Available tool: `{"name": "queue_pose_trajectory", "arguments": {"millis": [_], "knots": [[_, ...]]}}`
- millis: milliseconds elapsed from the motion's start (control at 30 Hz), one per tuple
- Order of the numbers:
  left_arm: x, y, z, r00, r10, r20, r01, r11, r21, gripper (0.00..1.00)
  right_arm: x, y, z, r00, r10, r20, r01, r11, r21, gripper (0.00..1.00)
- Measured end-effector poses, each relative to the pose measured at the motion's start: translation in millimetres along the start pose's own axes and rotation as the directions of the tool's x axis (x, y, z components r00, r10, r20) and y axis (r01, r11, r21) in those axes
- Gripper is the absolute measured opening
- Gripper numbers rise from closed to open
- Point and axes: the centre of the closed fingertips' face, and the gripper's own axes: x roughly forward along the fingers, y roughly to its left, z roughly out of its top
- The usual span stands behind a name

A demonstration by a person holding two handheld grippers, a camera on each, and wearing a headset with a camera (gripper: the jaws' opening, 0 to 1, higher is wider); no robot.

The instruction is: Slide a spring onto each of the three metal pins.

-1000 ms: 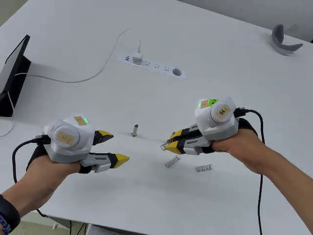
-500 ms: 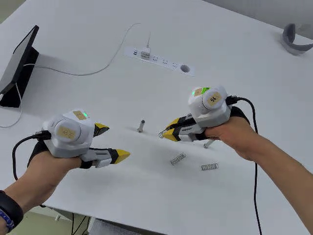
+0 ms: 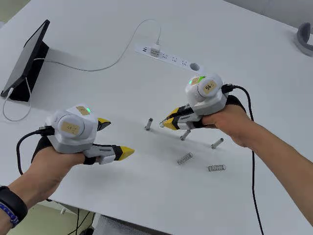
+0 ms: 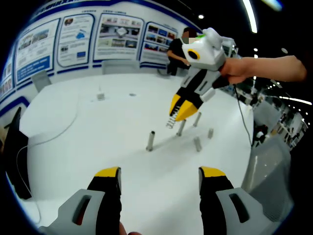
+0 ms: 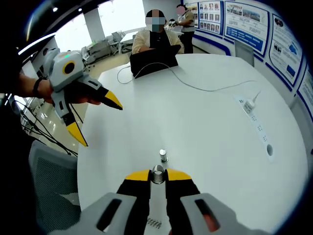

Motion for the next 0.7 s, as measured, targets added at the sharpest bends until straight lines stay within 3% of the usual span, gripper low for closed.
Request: {"name": "queue_pose_trajectory", "arguments": {"millis": [300,700], "knots": [[2.4,-0.9,0.6,1.0,-0.005,-0.001,0.005,1.0,-0.009,0.68,10.4,-10.9,5.6,1.0,-0.001,-0.002,0.001,1.0,0.017,0.12],[-0.7,0.3,-7.1,0.9998,0.006,-0.021,-0.006,1.0,-0.018,0.73,22.6,-6.9,12.8,0.9996,0.027,0.007,-0.027,1.0,0.0,0.12]]}}
